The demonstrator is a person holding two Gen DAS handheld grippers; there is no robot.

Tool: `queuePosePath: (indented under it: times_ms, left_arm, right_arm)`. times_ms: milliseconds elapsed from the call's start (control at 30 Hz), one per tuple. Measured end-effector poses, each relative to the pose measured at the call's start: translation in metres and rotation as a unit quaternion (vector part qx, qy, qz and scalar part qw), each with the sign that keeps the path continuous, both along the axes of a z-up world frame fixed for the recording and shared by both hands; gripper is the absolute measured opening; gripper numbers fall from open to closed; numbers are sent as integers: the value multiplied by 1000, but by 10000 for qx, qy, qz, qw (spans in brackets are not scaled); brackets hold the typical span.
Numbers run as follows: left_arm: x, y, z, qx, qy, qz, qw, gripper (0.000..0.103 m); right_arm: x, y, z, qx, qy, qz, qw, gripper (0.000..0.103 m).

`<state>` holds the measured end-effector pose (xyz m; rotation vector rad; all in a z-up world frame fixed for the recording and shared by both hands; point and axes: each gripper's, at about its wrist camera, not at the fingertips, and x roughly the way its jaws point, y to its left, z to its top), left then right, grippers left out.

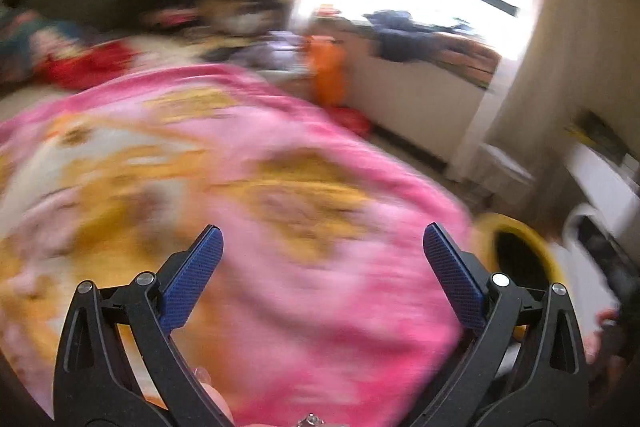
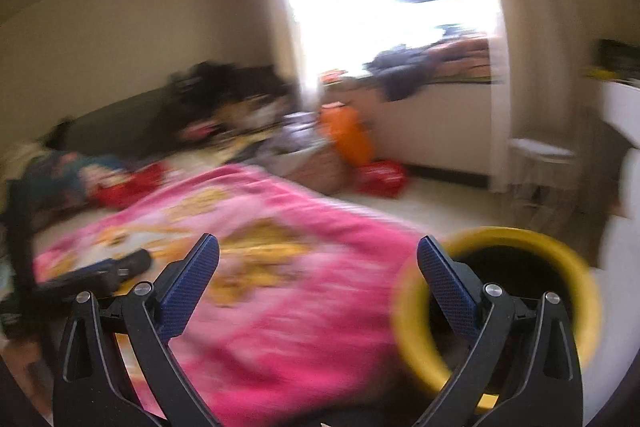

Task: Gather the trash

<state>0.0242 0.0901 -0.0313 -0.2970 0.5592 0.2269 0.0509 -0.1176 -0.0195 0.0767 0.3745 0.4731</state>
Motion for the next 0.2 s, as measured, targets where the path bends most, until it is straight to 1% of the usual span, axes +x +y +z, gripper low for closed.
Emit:
queuePosePath:
  times_ms: [33,67,100,133,167,200]
  left_arm:
    - [-8,29,-5,67,111,466,9988,92]
    - [-17,57,-10,171,265,929,9952,92]
    - [-25,79,-15,226,393,1269,9909,92]
    - [-37,108,-24,285,568,1712,9832,92]
    - [-45,129,-30,315,712,2026,9762,92]
    - [-57,156,-41,279,954,2449,9645,92]
  right_arm:
    - [4,25,1,-47,96,294,9995,97]
    - [8,59,0,-121,243,717,9971,97]
    - [12,93,-2,-192,404,1137,9925,97]
    - [13,123,-6,-310,559,1442,9875,97]
    - [13,163,-13,-512,713,1768,9803,97]
    - [12,200,-20,-704,852,2114,9711,97]
